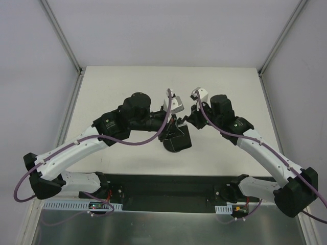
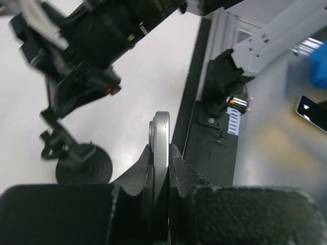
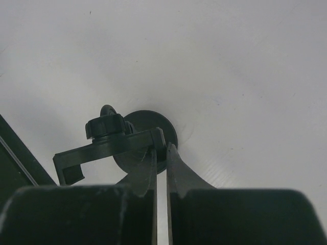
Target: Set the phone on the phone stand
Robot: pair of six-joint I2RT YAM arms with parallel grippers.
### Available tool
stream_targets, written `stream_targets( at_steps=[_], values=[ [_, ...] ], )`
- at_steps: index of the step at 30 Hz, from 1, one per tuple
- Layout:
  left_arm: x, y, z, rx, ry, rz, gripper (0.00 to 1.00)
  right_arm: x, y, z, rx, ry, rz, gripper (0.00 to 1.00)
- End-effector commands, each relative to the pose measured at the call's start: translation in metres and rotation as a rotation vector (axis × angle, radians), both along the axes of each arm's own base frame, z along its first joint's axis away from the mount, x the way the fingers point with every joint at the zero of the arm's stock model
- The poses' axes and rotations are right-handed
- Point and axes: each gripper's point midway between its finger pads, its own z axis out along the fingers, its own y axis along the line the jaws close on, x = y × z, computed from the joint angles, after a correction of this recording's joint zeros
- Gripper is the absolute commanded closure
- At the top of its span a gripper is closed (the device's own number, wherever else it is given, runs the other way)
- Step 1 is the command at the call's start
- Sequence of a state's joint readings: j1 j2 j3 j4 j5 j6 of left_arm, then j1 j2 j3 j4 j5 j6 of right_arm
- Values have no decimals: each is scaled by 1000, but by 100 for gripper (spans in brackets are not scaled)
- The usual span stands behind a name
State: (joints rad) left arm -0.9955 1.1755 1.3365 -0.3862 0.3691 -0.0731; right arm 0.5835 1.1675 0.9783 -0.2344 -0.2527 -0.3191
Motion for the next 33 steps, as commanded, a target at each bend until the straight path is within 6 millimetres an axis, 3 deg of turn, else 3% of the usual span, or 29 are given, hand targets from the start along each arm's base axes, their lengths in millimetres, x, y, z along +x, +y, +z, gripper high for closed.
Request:
stream_targets(
  at_steps=[1, 2, 5, 9, 14, 20, 33],
  values=[
    [-28, -40, 55, -238, -171, -337, 100, -7, 11, 34, 157, -62, -5, 99],
    [-29, -46, 60, -268, -206, -364, 100, -9, 11, 33, 153, -63, 7, 99],
    [-25, -57, 51, -257, -288, -436, 100, -14, 14, 34, 148, -56, 48, 99],
    [-10, -68, 29, -207, -382, -461, 100, -20, 17, 35, 136, -60, 101, 99],
    [32, -71, 10, -147, -442, -405, 100, -22, 16, 37, 132, -68, 119, 99],
    [65, -69, -5, -89, -432, -366, 100, -24, 14, 36, 128, -71, 118, 99],
    [82, -66, -25, -35, -429, -354, 100, -27, 19, 32, 127, -60, 160, 99]
  ],
)
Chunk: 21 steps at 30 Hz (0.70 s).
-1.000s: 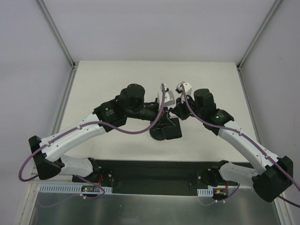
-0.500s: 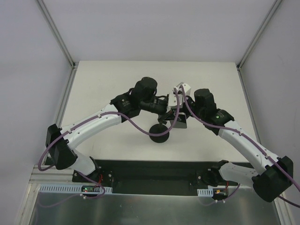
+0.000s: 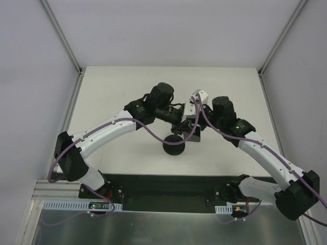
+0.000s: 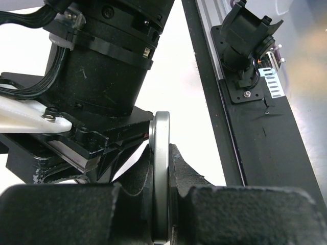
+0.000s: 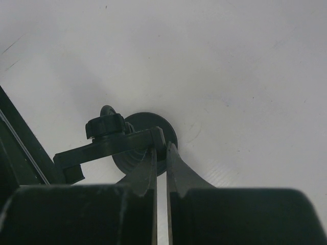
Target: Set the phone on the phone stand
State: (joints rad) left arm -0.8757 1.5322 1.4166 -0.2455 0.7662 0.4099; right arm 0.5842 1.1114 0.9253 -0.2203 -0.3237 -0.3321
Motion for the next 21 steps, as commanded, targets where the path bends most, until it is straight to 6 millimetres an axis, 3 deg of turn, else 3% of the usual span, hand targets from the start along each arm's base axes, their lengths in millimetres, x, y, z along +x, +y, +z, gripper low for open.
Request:
stream_targets(
  at_steps=[1, 8, 14, 15, 18, 19, 21],
  values=[
    [30, -4, 34, -97, -185, 25, 100, -11, 19, 32, 101, -48, 108, 99],
    [29, 2, 31, -97, -214, -24, 100, -14, 20, 30, 97, -35, 153, 99],
    [45, 13, 20, -31, -235, 47, 100, -10, 15, 34, 86, -45, 136, 99],
    [53, 17, 13, -2, -244, 90, 100, -8, 13, 35, 84, -50, 124, 99],
    [66, 24, 17, 22, -208, 217, 100, 1, 6, 35, 74, -54, 42, 100],
    [84, 31, 18, 49, -213, 337, 100, 4, 2, 33, 71, -55, 3, 99],
    [100, 40, 27, 50, -133, 526, 100, 19, -4, 41, 113, -97, -131, 100]
  ],
)
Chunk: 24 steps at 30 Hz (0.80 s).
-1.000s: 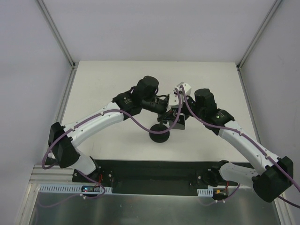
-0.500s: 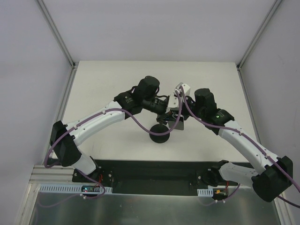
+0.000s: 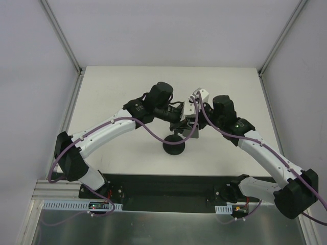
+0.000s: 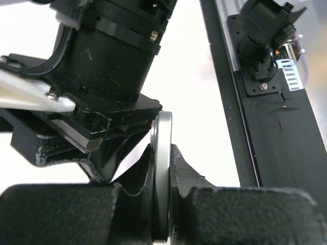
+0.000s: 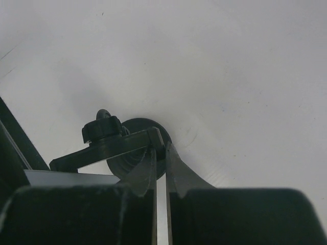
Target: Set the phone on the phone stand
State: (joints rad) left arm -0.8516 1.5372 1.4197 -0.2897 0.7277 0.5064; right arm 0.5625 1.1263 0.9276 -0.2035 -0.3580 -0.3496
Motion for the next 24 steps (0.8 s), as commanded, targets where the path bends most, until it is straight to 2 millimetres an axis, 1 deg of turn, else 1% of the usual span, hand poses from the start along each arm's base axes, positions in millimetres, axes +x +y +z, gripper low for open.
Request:
stream_targets(
  at_steps=[1, 2, 3, 4, 5, 6, 7, 8, 9, 10, 11, 12, 14, 15, 16, 17, 18, 20, 21, 22, 23, 24],
  values=[
    [99, 44, 36, 13, -85, 640, 100, 10, -2, 48, 139, -116, -170, 100],
    [102, 53, 40, 0, -89, 709, 100, 9, -4, 42, 153, -111, -209, 100],
    [108, 60, 32, 4, -85, 792, 100, 12, -5, 45, 183, -121, -265, 100],
    [112, 67, 31, 0, -96, 859, 100, 4, 1, 46, 188, -121, -262, 100],
    [121, 87, 27, 11, -121, 982, 100, 6, 3, 52, 203, -145, -293, 100],
    [125, 95, 27, -9, -108, 1055, 100, 10, -1, 53, 195, -163, -352, 100],
    [130, 102, 30, -28, -117, 1110, 100, 3, 8, 51, 204, -143, -358, 100],
    [137, 119, 33, -35, -142, 1215, 100, 2, 9, 51, 203, -142, -385, 100],
    [139, 125, 30, -43, -130, 1267, 100, 6, 2, 49, 186, -154, -469, 100],
    [142, 132, 31, -49, -135, 1315, 100, -1, 9, 50, 195, -152, -477, 100],
    [146, 137, 30, -52, -134, 1366, 100, -3, 10, 50, 218, -135, -511, 100],
    [149, 146, 28, -48, -148, 1426, 100, -1, 9, 50, 226, -132, -550, 100],
    [153, 151, 24, -81, -132, 1489, 100, -6, 15, 54, 285, -92, -576, 100],
    [156, 158, 25, -97, -145, 1536, 100, -7, 12, 53, 278, -88, -602, 100],
    [156, 160, 26, -118, -145, 1547, 100, -9, 15, 54, 294, -75, -600, 100],
    [157, 161, 23, -144, -143, 1555, 100, -9, 16, 55, 309, -68, -599, 100],
    [158, 168, 23, -164, -136, 1593, 100, -9, 14, 56, 311, -67, -608, 100],
    [159, 171, 23, -176, -136, 1612, 100, -11, 12, 49, 281, -89, -586, 100],
    [160, 172, 22, -191, -120, 1610, 100, -12, 27, 63, 354, -103, -505, 100],
    [159, 166, 21, -202, -101, 1570, 100, -9, 29, 62, 353, -115, -479, 100],
    [159, 166, 19, -201, -98, 1572, 100, -8, 30, 59, 325, -115, -459, 100],
    [159, 165, 18, -185, -109, 1558, 100, -17, 47, 52, 271, -113, -319, 100]
  ],
)
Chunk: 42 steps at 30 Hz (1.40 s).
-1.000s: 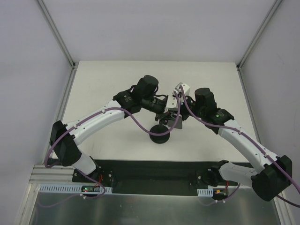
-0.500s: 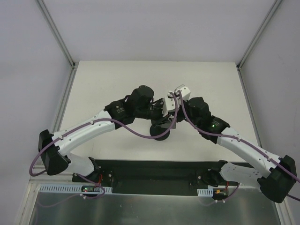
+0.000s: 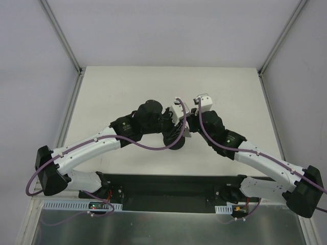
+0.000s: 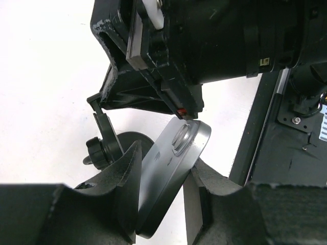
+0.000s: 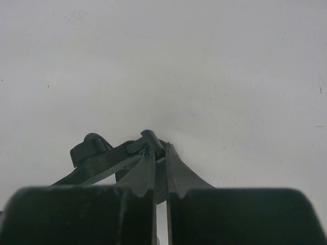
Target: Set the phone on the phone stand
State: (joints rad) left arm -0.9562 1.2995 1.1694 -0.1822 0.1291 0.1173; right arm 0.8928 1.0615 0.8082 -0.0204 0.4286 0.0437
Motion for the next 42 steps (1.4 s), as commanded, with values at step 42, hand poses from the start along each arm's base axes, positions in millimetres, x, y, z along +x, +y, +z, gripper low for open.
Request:
stream_targets(
  at_steps=[42],
  values=[
    [35, 23, 56, -100, -219, -171, 100, 8, 58, 27, 69, 0, 610, 100]
  ],
)
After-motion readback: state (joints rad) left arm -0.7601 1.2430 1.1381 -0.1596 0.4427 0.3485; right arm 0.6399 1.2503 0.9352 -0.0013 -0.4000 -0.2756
